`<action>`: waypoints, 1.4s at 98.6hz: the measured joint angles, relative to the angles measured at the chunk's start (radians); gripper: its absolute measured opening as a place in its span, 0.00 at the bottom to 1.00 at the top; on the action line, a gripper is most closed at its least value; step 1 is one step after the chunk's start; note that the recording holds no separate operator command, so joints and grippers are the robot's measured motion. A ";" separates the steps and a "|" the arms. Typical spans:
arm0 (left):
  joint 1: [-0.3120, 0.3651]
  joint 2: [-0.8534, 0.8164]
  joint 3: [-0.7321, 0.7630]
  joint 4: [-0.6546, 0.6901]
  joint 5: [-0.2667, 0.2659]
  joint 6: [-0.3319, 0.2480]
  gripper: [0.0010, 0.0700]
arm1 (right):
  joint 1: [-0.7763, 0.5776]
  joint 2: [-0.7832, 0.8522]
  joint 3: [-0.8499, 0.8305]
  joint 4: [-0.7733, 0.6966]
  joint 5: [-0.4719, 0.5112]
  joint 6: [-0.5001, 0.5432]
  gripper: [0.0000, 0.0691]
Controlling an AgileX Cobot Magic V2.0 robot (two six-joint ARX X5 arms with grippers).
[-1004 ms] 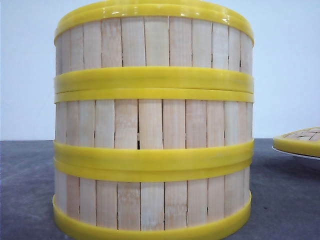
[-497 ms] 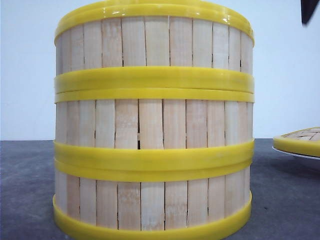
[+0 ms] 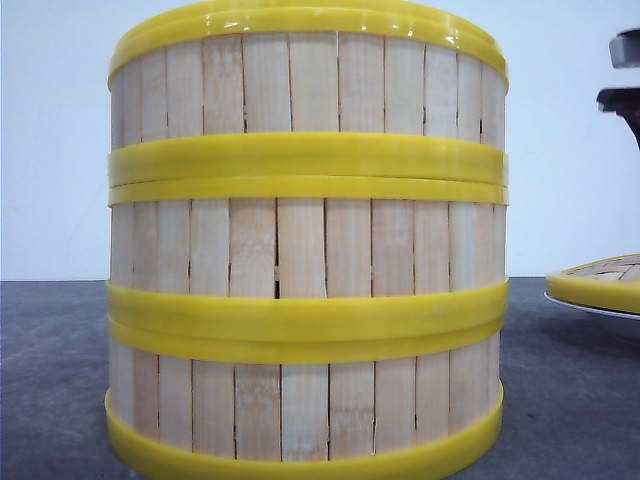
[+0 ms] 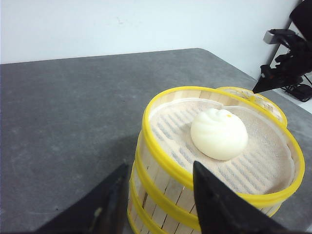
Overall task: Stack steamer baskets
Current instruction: 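Open the right gripper and move it to the woven lid's center hub, then grasp the lid hub with the right gripper and lift it over the stack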
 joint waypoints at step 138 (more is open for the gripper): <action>0.000 0.000 0.000 0.000 0.000 0.008 0.33 | -0.026 0.130 0.020 0.017 0.023 0.006 0.08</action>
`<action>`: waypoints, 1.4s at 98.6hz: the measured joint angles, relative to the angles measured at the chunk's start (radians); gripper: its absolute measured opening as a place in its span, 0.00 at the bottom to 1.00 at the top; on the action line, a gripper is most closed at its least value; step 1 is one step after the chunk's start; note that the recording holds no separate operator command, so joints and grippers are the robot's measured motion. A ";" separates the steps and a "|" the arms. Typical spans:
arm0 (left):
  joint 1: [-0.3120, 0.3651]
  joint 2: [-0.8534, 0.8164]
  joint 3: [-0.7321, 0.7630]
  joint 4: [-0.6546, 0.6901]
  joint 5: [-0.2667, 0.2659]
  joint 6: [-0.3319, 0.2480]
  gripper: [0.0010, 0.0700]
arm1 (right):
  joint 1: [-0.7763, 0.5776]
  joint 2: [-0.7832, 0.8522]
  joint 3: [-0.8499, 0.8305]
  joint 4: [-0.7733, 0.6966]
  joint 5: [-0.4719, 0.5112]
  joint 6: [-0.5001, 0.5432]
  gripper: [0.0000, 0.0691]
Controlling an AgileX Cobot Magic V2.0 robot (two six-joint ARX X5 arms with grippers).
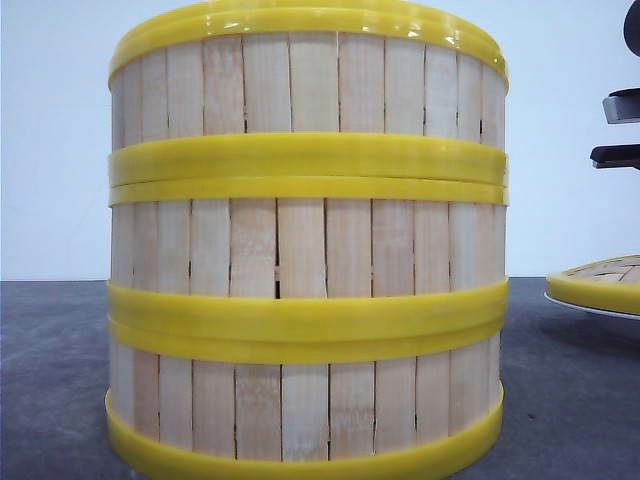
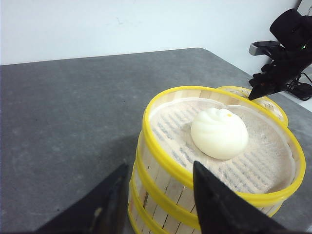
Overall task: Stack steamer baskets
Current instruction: 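Grasp the lid hub with the right gripper and lift it over the stack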
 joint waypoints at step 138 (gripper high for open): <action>0.000 0.000 0.000 -0.001 0.000 0.000 0.33 | 0.869 -0.077 0.555 -0.395 -0.095 -0.035 0.08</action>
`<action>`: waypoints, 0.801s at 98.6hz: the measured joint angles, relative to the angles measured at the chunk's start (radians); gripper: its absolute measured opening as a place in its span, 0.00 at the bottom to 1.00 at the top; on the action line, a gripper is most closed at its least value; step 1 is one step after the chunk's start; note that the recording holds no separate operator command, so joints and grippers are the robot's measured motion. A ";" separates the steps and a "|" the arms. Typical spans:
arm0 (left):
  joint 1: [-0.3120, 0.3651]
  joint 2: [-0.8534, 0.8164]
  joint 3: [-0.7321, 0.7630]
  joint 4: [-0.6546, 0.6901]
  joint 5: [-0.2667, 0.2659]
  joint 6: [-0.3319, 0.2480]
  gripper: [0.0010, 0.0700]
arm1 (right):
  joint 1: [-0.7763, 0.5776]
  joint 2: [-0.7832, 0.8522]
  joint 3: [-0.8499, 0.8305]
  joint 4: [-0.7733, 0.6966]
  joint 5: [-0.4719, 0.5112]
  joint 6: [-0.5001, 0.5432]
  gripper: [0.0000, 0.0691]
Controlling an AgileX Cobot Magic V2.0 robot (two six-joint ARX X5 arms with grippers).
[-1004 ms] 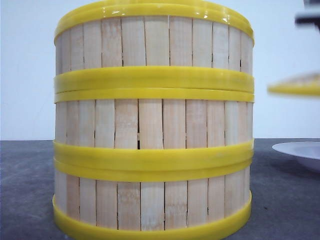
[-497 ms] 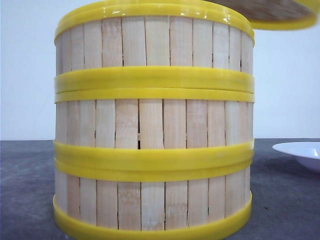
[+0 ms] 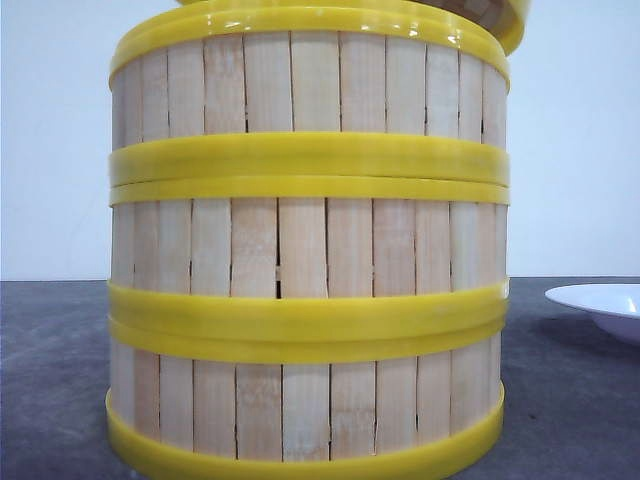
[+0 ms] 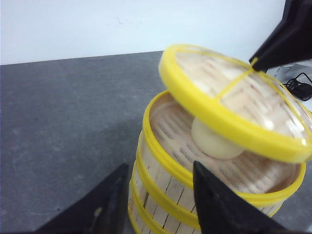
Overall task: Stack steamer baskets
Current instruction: 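Grasp the lid hub with the right gripper and lift it over the stack, then lower the lid onto the top basket and open the right gripper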
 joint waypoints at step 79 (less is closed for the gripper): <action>0.000 0.000 0.000 -0.005 0.000 0.000 0.33 | 0.062 0.106 0.000 -0.007 0.048 -0.026 0.08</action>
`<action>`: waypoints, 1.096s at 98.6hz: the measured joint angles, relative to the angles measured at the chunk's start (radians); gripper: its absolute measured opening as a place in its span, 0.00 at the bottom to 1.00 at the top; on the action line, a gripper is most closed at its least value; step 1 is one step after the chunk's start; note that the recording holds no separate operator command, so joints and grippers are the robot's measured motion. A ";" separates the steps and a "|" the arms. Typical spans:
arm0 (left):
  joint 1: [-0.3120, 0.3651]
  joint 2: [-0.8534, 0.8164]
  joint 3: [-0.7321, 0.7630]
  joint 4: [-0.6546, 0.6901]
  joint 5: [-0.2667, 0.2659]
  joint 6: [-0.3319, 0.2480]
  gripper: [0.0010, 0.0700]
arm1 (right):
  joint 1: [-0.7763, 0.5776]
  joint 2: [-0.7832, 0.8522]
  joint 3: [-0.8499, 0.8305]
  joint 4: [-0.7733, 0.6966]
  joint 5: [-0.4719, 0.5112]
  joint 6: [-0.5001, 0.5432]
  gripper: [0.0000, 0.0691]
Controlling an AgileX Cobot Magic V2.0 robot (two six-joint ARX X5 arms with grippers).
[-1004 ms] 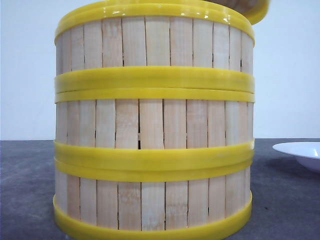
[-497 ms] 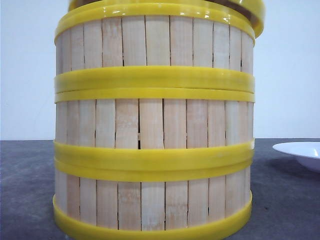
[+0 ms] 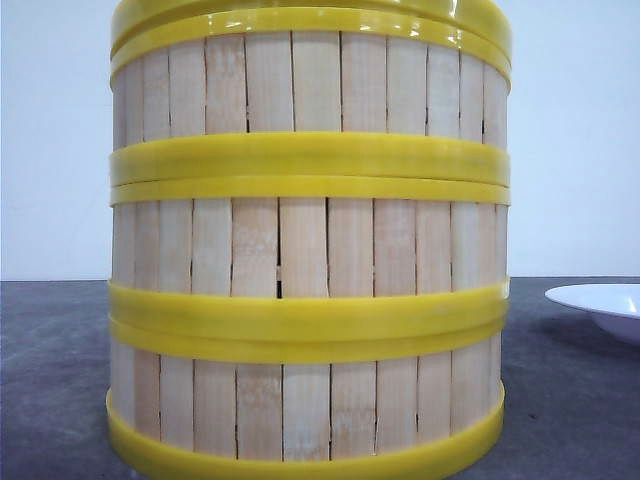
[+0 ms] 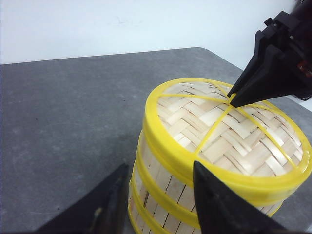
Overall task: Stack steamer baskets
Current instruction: 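Lower the lid onto the top basket and open the right gripper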
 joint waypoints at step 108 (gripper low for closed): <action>0.000 0.000 0.000 -0.010 0.000 0.000 0.33 | -0.001 -0.293 0.258 0.018 0.363 -0.027 0.61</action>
